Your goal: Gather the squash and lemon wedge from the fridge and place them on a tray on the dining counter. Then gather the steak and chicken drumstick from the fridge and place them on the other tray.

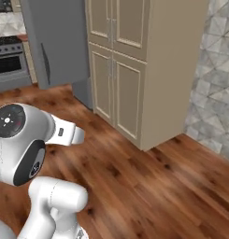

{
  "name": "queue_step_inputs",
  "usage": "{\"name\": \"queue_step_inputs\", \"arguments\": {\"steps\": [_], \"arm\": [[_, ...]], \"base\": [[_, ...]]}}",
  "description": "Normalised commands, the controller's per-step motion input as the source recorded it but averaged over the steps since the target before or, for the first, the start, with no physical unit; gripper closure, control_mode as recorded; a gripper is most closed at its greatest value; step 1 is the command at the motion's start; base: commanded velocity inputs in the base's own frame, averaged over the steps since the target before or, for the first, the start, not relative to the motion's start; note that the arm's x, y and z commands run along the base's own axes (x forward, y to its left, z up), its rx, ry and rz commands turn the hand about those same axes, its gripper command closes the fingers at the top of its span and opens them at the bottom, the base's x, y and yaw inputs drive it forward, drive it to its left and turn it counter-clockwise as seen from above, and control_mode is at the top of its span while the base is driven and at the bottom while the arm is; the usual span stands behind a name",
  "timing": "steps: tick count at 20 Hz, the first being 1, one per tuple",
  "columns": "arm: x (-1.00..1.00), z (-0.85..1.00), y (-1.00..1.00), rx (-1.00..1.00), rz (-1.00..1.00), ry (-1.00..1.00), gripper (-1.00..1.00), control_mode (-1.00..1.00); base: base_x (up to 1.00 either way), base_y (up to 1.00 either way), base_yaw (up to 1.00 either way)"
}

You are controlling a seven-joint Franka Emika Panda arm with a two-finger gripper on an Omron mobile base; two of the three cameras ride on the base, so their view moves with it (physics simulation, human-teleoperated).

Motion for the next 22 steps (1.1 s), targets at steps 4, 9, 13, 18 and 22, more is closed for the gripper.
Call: {"name": "queue_step_inputs", "arguments": {"steps": [4, 9, 13, 18, 22], "arm": [[0.00, 0.00, 0.00, 0.00, 0.00, 0.00, -1.00, 1.00], [0.00, 0.00, 0.00, 0.00, 0.00, 0.00, -1.00, 1.00], [0.00, 0.00, 0.00, 0.00, 0.00, 0.00, -1.00, 1.00], [0.00, 0.00, 0.00, 0.00, 0.00, 0.00, -1.00, 1.00], [0.00, 0.00, 0.00, 0.00, 0.00, 0.00, -1.00, 1.00]], "base": [[0.68, 0.19, 0.34], [0.75, 0.12, 0.35], [0.89, 0.02, 0.34], [1.00, 0.00, 0.32], [1.00, 0.03, 0.30]]}}
